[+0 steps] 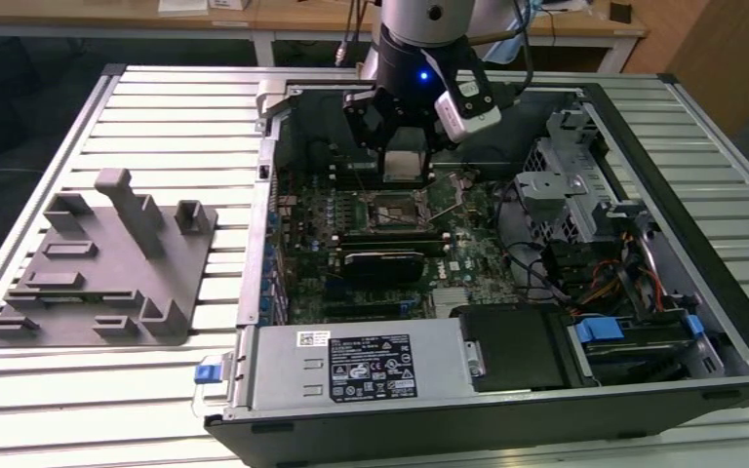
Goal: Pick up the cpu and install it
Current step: 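Place the cpu into insertion slot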
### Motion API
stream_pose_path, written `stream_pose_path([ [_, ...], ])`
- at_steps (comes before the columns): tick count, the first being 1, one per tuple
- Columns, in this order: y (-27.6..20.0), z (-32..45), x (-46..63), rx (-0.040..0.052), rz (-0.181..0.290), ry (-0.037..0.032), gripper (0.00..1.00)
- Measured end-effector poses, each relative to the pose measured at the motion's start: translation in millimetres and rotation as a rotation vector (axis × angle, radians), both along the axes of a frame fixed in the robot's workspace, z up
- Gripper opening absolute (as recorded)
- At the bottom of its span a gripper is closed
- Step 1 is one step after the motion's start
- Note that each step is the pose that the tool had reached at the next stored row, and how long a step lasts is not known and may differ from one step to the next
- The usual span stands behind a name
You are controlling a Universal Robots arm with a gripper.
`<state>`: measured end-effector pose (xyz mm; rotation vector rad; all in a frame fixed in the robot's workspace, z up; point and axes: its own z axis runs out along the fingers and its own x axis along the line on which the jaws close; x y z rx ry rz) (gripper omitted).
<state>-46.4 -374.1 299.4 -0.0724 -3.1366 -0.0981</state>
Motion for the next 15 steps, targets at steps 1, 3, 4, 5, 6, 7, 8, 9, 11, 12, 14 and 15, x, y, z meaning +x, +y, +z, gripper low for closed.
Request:
stream_pose_path([
  [1,0.0,0.0,0.0,0.0000,0.000,0.0000,0.54],
  [3,0.0,0.0,0.0,0.0000,-0.004,0.0000,0.54],
  [4,0.0,0.0,0.1,0.0000,-0.012,0.0000,0.54],
  [5,0.0,0.0,0.1,-0.0001,-0.024,0.0000,0.54],
  [6,0.0,0.0,0.0,-0.0001,-0.039,0.0000,0.54],
  [7,0.0,0.0,0.0,-0.0001,-0.057,-0.0001,0.54],
  [8,0.0,-0.1,0.0,0.0000,-0.075,-0.0001,0.54],
  [9,0.0,-0.1,0.0,0.0000,-0.093,-0.0001,0.54],
  [11,0.0,0.0,0.0,-0.0001,-0.129,0.0000,0.54],
  [12,0.0,0.0,0.0,-0.0001,-0.149,0.0000,0.54],
  [14,0.0,-0.1,0.0,-0.0001,-0.185,0.0000,0.54],
  [15,0.0,-0.1,0.0,-0.0001,-0.202,0.0000,0.54],
])
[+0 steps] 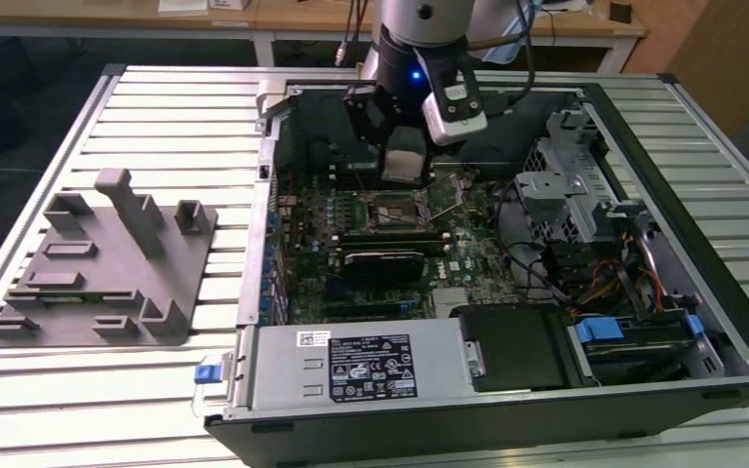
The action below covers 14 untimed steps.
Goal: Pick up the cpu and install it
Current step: 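Place the cpu into insertion slot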
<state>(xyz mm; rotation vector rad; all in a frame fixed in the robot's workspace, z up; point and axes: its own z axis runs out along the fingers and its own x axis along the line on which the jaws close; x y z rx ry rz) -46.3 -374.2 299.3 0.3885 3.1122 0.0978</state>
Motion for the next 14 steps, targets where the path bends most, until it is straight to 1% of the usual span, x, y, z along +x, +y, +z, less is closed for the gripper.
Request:
stream_pose_path([
  [14,0.0,-0.6,0.0,0.0000,-0.256,-0.0001,0.54],
])
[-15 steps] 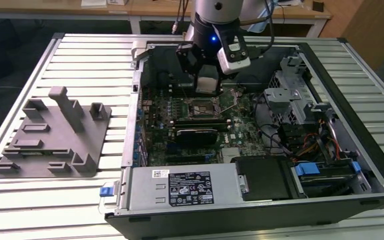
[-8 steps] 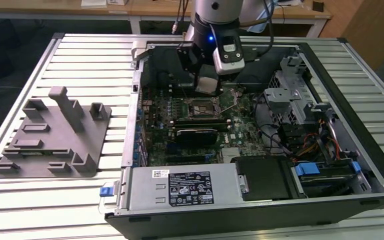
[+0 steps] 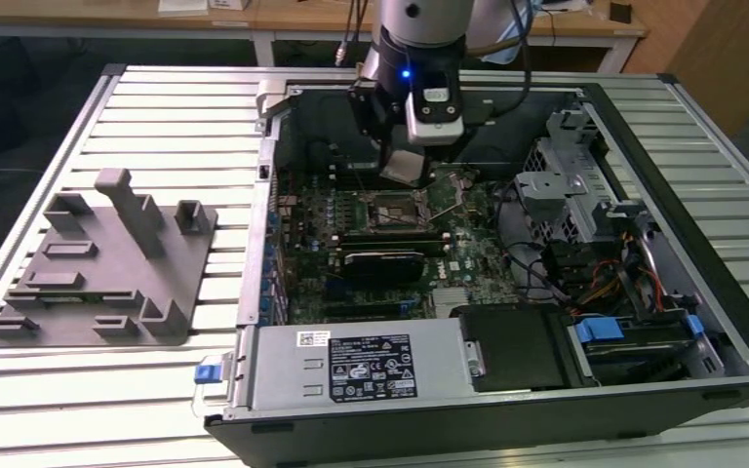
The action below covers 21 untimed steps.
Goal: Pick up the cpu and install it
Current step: 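Place the cpu into insertion slot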
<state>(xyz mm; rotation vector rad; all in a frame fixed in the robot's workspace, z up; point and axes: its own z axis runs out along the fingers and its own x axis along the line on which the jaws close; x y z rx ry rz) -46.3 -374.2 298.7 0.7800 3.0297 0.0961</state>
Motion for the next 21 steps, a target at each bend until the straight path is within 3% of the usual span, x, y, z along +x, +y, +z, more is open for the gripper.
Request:
stream_pose_path([
  [21,0.0,-1.5,0.0,0.0000,-0.382,0.0000,0.54],
])
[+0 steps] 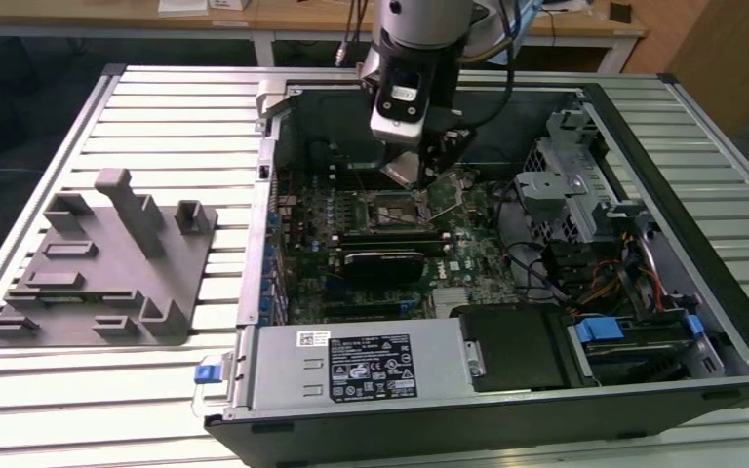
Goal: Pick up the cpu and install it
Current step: 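Place the cpu into insertion slot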
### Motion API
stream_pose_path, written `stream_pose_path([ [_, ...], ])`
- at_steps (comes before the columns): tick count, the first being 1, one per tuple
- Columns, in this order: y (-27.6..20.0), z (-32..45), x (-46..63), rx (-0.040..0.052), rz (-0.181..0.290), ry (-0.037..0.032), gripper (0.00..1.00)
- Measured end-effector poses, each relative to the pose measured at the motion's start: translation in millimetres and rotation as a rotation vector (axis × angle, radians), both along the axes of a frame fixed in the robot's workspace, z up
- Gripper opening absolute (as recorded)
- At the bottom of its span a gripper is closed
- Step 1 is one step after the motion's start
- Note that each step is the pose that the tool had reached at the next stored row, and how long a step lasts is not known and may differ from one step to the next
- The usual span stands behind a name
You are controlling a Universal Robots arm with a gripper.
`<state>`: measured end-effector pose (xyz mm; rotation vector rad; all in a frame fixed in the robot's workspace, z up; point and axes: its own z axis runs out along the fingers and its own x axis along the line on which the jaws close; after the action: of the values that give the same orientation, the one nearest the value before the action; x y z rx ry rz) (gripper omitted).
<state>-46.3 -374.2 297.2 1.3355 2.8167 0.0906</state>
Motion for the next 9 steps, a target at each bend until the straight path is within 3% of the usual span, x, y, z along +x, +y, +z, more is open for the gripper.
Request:
stream_pose_path([
  [9,0.0,-1.2,0.0,-0.0001,-0.163,0.0001,0.54],
])
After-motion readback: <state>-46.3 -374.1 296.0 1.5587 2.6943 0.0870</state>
